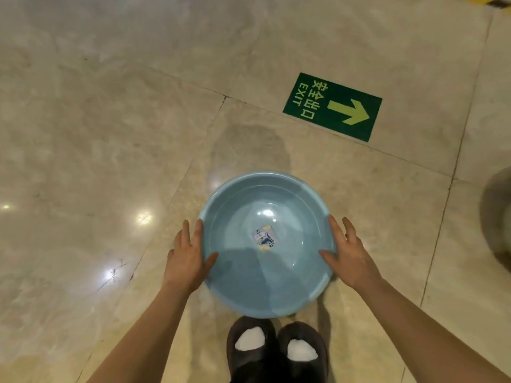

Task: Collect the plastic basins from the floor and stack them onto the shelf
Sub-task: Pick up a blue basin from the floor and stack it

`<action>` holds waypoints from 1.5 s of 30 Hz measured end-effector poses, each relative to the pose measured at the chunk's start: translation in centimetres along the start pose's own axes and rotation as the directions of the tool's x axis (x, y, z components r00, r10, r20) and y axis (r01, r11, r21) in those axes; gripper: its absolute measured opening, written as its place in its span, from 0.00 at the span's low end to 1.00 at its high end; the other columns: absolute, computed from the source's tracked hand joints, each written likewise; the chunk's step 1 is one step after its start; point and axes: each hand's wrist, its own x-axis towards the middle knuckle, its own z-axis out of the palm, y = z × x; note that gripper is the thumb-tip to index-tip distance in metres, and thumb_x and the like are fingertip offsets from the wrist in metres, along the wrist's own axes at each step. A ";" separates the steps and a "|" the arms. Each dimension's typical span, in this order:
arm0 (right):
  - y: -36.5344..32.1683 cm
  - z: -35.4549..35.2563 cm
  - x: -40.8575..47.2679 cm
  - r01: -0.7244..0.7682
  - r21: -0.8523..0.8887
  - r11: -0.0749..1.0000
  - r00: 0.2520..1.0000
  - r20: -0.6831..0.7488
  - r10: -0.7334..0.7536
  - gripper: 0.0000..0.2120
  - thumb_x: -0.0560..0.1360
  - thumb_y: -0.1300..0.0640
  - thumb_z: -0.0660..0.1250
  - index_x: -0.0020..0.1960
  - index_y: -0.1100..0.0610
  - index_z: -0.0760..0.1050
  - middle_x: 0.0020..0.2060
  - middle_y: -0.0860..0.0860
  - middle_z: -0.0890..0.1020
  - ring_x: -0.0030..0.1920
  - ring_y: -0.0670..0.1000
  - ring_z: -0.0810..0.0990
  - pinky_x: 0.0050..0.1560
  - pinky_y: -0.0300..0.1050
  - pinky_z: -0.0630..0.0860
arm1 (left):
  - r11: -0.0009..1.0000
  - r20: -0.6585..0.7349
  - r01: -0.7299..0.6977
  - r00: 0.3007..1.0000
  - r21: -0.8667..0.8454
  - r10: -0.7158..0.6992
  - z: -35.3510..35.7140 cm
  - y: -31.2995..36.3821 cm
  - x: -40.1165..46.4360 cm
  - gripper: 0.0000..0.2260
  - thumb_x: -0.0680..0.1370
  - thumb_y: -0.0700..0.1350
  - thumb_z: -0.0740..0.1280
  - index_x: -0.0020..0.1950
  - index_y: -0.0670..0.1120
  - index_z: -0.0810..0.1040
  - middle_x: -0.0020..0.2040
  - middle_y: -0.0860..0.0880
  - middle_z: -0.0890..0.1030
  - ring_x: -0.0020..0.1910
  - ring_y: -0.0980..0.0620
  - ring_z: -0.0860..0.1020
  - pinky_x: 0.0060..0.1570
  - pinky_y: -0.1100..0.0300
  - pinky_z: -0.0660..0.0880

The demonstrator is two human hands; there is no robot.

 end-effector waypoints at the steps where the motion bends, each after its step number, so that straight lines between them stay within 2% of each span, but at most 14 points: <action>1: 0.1 1.2 0.8 0.007 0.027 1.000 1.000 -0.012 -0.007 0.40 0.76 0.46 0.64 0.74 0.37 0.38 0.78 0.52 0.47 0.68 0.62 0.69 0.62 0.55 0.71 | 0.998 0.001 0.016 1.000 -0.068 -0.016 1.1 -0.3 0.8 0.39 0.76 0.60 0.62 0.76 0.58 0.39 0.80 0.44 0.46 0.73 0.37 0.61 0.61 0.40 0.73; 4: 0.1 3.7 2.2 0.033 0.142 0.989 0.993 -0.119 -0.016 0.45 0.75 0.51 0.67 0.71 0.32 0.34 0.77 0.52 0.51 0.56 0.64 0.78 0.54 0.52 0.76 | 0.937 -0.047 -0.051 0.998 -0.346 0.037 3.0 -1.2 1.8 0.39 0.77 0.51 0.64 0.76 0.63 0.38 0.77 0.45 0.59 0.65 0.39 0.72 0.56 0.45 0.74; 7: -0.2 4.3 2.4 0.050 0.206 0.977 0.987 -0.163 -0.017 0.48 0.73 0.56 0.69 0.71 0.31 0.35 0.72 0.54 0.59 0.52 0.62 0.78 0.50 0.50 0.75 | 0.911 -0.079 -0.085 0.995 -0.403 0.058 2.6 -1.5 1.9 0.39 0.77 0.50 0.65 0.76 0.64 0.40 0.72 0.47 0.67 0.64 0.43 0.73 0.59 0.44 0.73; 11: -0.9 2.8 1.6 0.047 0.292 0.955 0.994 -0.112 -0.014 0.47 0.72 0.60 0.69 0.71 0.31 0.40 0.68 0.52 0.61 0.55 0.55 0.75 0.55 0.46 0.74 | 0.918 -0.020 -0.058 0.998 -0.393 0.055 1.0 -1.1 1.7 0.41 0.77 0.46 0.63 0.74 0.67 0.35 0.70 0.45 0.68 0.63 0.42 0.72 0.59 0.48 0.72; 14: -0.6 2.9 1.3 0.056 0.240 0.969 0.998 -0.054 -0.044 0.47 0.72 0.59 0.70 0.70 0.31 0.39 0.68 0.52 0.59 0.56 0.55 0.74 0.56 0.46 0.75 | 0.923 0.003 -0.115 0.992 -0.367 0.125 1.3 -1.3 1.5 0.42 0.78 0.44 0.62 0.72 0.67 0.30 0.69 0.42 0.67 0.63 0.40 0.72 0.60 0.48 0.71; 17: 0.2 4.0 1.6 0.063 0.247 0.967 0.996 -0.073 -0.046 0.49 0.71 0.58 0.71 0.71 0.32 0.38 0.70 0.52 0.57 0.56 0.53 0.71 0.55 0.45 0.73 | 0.921 -0.020 -0.124 0.992 -0.369 0.125 2.5 -1.6 1.5 0.43 0.78 0.43 0.63 0.74 0.64 0.31 0.70 0.41 0.66 0.63 0.40 0.72 0.58 0.51 0.70; 21: 0.5 4.8 1.7 0.053 0.261 0.964 0.992 -0.122 -0.021 0.51 0.70 0.56 0.72 0.69 0.27 0.35 0.70 0.48 0.57 0.54 0.54 0.72 0.52 0.45 0.73 | 0.899 -0.080 -0.140 0.990 -0.415 0.118 2.9 -1.4 1.4 0.42 0.77 0.40 0.63 0.76 0.63 0.36 0.73 0.43 0.65 0.68 0.42 0.68 0.62 0.52 0.67; 24: 0.2 4.0 1.1 0.063 0.295 0.953 0.993 -0.112 -0.031 0.52 0.70 0.55 0.72 0.69 0.26 0.36 0.69 0.47 0.58 0.56 0.55 0.73 0.52 0.45 0.74 | 0.891 -0.079 -0.125 0.992 -0.437 0.101 1.7 -0.9 0.9 0.43 0.77 0.40 0.64 0.75 0.64 0.37 0.71 0.43 0.66 0.67 0.42 0.68 0.63 0.50 0.67; 27: -0.3 1.7 -0.5 0.035 0.329 0.944 0.997 -0.072 -0.012 0.53 0.68 0.54 0.74 0.70 0.27 0.36 0.69 0.48 0.59 0.56 0.51 0.70 0.52 0.43 0.72 | 0.889 -0.041 -0.149 0.988 -0.433 0.146 -1.5 0.0 -0.2 0.40 0.77 0.44 0.63 0.76 0.63 0.38 0.74 0.45 0.64 0.70 0.42 0.67 0.67 0.46 0.66; 31: -1.9 -3.3 -5.0 0.010 0.388 0.922 0.999 -0.053 0.011 0.53 0.68 0.52 0.75 0.69 0.25 0.35 0.70 0.48 0.58 0.61 0.53 0.70 0.55 0.46 0.72 | 0.890 -0.009 -0.199 0.977 -0.410 0.214 -8.4 2.2 -3.5 0.39 0.73 0.50 0.60 0.77 0.61 0.39 0.75 0.46 0.64 0.71 0.44 0.65 0.67 0.51 0.63; 34: -3.1 -8.1 -9.0 -0.001 0.432 0.902 0.997 -0.075 0.037 0.53 0.68 0.53 0.75 0.68 0.25 0.37 0.68 0.47 0.60 0.60 0.50 0.68 0.58 0.46 0.70 | 0.891 0.004 -0.228 0.968 -0.392 0.250 -13.7 4.9 -5.7 0.39 0.75 0.47 0.62 0.77 0.62 0.40 0.76 0.47 0.63 0.73 0.44 0.63 0.68 0.51 0.62; 37: -3.5 -13.4 -13.3 -0.033 0.487 0.873 0.991 -0.097 0.092 0.49 0.71 0.54 0.71 0.67 0.23 0.37 0.67 0.47 0.61 0.61 0.50 0.69 0.58 0.45 0.69 | 0.880 0.018 -0.269 0.954 -0.390 0.300 -18.6 8.8 -8.3 0.40 0.77 0.42 0.64 0.77 0.63 0.40 0.75 0.52 0.63 0.72 0.44 0.65 0.67 0.49 0.64; 43: -0.2 -22.1 -20.0 -0.055 0.503 0.863 0.959 -0.214 0.186 0.45 0.73 0.62 0.68 0.73 0.36 0.42 0.69 0.53 0.65 0.67 0.56 0.67 0.65 0.47 0.64 | 0.848 0.014 -0.380 0.910 -0.369 0.414 -24.2 19.0 -12.3 0.40 0.77 0.40 0.64 0.77 0.62 0.40 0.71 0.54 0.65 0.69 0.46 0.68 0.64 0.54 0.66; 45: 2.5 -24.0 -21.4 -0.066 0.523 0.850 0.946 -0.238 0.220 0.44 0.73 0.64 0.67 0.75 0.38 0.44 0.70 0.53 0.64 0.69 0.55 0.66 0.66 0.43 0.62 | 0.833 0.028 -0.398 0.897 -0.384 0.441 -24.3 22.7 -13.3 0.39 0.78 0.42 0.64 0.77 0.64 0.41 0.72 0.52 0.66 0.69 0.46 0.69 0.67 0.48 0.68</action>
